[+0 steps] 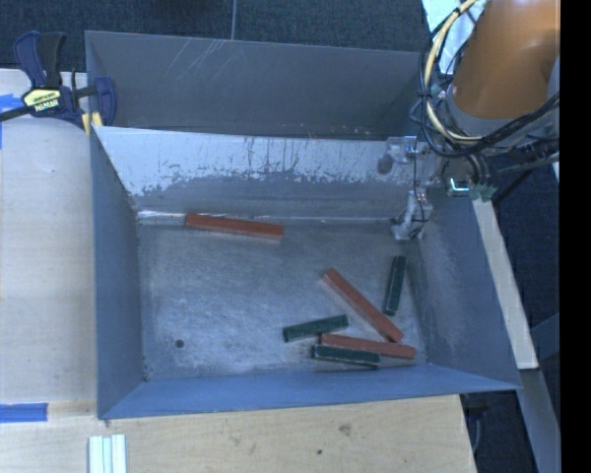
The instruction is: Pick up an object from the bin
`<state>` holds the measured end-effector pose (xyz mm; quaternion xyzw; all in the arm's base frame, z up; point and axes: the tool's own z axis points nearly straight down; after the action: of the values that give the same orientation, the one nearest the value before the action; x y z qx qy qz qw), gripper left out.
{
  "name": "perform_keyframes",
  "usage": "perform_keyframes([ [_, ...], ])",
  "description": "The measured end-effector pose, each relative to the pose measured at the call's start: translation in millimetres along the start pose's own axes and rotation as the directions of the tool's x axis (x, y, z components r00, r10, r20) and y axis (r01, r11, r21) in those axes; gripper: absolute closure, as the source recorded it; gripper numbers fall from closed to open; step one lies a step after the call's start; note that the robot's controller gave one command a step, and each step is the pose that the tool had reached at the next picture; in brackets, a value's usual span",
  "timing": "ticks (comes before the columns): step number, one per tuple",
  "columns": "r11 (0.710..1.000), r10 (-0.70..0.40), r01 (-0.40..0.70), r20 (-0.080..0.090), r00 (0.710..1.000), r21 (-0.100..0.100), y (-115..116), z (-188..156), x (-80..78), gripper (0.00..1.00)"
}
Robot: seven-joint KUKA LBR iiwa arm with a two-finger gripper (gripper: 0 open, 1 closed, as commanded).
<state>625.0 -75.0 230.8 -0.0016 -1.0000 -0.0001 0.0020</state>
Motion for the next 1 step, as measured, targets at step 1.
perform_keyframes([
  [1,1.0,-0.027,0.027,-0.001,1.0,0.0,-67.8,164.8,37.7,0.0],
])
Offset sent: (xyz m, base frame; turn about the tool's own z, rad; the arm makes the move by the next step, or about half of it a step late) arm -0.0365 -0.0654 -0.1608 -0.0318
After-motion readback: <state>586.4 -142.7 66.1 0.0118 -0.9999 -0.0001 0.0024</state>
